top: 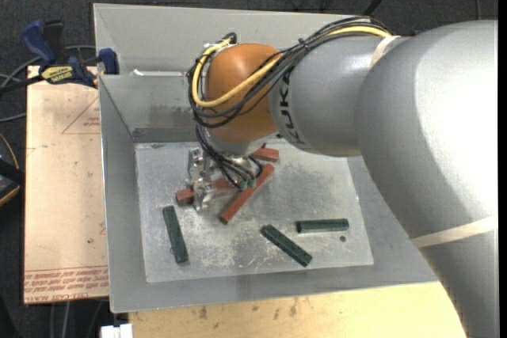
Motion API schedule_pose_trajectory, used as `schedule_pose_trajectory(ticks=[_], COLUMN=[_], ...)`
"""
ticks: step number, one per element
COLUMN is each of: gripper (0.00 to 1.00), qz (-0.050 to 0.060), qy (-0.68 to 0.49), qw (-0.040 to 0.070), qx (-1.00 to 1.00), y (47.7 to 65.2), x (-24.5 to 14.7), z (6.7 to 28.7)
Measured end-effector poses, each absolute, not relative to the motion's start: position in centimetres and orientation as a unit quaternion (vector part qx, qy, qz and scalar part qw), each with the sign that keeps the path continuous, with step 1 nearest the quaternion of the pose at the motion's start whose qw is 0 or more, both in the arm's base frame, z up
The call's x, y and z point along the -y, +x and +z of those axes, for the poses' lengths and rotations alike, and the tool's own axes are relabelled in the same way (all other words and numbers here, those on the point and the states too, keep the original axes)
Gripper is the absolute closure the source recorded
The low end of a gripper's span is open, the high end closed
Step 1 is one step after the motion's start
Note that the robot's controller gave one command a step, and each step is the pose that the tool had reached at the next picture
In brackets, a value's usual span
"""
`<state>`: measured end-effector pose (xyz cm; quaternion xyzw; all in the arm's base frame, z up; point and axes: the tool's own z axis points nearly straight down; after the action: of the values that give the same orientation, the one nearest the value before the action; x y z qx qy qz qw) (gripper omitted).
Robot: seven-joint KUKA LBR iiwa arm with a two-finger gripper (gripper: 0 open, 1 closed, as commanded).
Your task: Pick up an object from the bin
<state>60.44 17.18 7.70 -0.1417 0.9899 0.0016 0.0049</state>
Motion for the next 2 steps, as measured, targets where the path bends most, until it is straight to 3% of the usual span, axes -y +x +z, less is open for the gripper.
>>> schedule_pose_trajectory(ticks=[1, 2], gripper=[1.0, 1.0], qz=[0.002, 0.001], qy=[-0.142, -0.123], qw=[0.005, 0.004], qx=[-0.99, -0.992], y=[60.4, 60.7], x=[-17.2, -17.5], z=[7.7, 23.0])
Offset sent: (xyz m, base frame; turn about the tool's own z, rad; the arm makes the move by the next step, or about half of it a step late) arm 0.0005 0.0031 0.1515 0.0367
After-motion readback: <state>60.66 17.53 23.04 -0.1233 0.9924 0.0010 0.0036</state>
